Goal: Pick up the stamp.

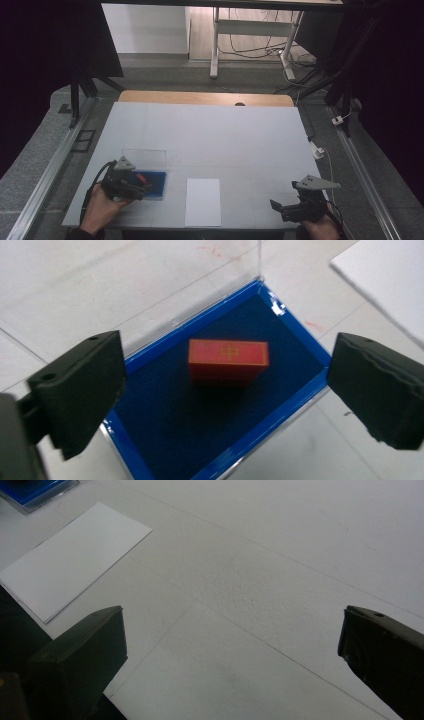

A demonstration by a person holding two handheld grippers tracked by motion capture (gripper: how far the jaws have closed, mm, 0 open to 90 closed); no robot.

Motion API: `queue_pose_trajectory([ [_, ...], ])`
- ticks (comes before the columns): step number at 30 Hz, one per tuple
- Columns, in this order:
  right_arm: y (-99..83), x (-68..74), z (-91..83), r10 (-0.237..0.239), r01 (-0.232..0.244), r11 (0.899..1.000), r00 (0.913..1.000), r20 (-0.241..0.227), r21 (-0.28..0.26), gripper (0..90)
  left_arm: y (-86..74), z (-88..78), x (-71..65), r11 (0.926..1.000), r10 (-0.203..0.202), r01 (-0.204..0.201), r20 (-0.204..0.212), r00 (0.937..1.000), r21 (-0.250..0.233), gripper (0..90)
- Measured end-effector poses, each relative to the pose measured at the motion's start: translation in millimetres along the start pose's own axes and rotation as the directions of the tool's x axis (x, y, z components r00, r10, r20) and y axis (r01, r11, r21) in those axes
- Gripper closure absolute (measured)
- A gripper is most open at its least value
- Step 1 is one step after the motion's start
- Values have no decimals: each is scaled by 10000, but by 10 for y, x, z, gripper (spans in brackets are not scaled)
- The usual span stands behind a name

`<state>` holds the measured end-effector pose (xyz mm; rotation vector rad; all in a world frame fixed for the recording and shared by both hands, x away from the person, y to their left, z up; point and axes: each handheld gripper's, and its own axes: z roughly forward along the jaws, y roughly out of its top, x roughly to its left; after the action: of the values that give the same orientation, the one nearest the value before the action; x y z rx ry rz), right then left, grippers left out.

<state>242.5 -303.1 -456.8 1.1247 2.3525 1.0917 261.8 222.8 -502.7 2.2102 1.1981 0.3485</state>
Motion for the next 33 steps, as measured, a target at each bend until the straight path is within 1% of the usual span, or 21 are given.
queue_pose_trajectory([
  [2, 0, 1, 0, -24, 24, 10000, 10000, 23, 20, 0, 2, 13, -7, 9996, 237, -236, -65, 9997, 161, 149],
  [3, 0, 1, 3, -19, 19, 10000, 10000, 9, 15, 0, 5, 18, -9, 9993, 289, -287, -80, 9995, 227, 209],
  [4, 0, 1, 3, -19, 19, 10000, 10000, 9, 15, 0, 7, 18, -9, 9991, 323, -320, -93, 9994, 265, 209],
  [6, 0, 4, 2, -46, 46, 10000, 10000, 22, 33, 0, 9, 8, -8, 9988, 393, -389, -129, 9991, 293, 314],
  [7, 0, 4, 2, -46, 46, 10000, 10000, 22, 33, 0, 11, 3, -5, 9989, 353, -349, -143, 9993, 300, 314],
  [8, 0, 4, 2, -53, 53, 10000, 10000, 27, 37, 0, 11, -5, 2, 9991, 326, -322, -114, 9994, 285, 367],
  [10, 0, 5, 3, -56, 56, 10000, 10000, 22, 40, 0, 13, -15, 12, 9995, 182, -179, -86, 9998, 252, 382],
  [13, 1, 5, 3, -69, 69, 10000, 10000, 28, 59, 0, 20, -21, 20, 9998, 118, -119, 25, 9999, 188, 435],
  [14, 2, 5, 2, -75, 74, 9999, 10000, 52, 72, 0, 22, -22, 20, 9998, 113, -113, 32, 9999, 191, 466],
  [15, 2, 5, 2, -75, 74, 9999, 10000, 52, 72, 0, 25, -23, 20, 9997, 89, -89, 22, 10000, 211, 466],
  [17, 2, 6, 3, -80, 79, 9999, 10000, 52, 78, 0, 29, -27, 23, 9998, 96, -98, 107, 9999, 188, 522],
  [18, 2, 7, 3, -90, 90, 9999, 9999, 54, 87, 0, 32, -30, 22, 9998, 90, -92, 126, 9999, 170, 580],
  [23, 2, 8, 3, -86, 85, 9999, 10000, 49, 82, 0, 44, -35, 7, 9996, 85, -86, 23, 10000, 268, 586],
  [28, 2, 9, 2, -83, 83, 9999, 10000, 49, 72, 0, 45, -84, 12, 9999, -129, 129, 128, 9998, 2, 587],
  [33, 1, 9, 2, -111, 111, 9999, 9999, 25, 69, 0, 51, -122, 1, 9996, -268, 271, 279, 9993, -88, 587],
])
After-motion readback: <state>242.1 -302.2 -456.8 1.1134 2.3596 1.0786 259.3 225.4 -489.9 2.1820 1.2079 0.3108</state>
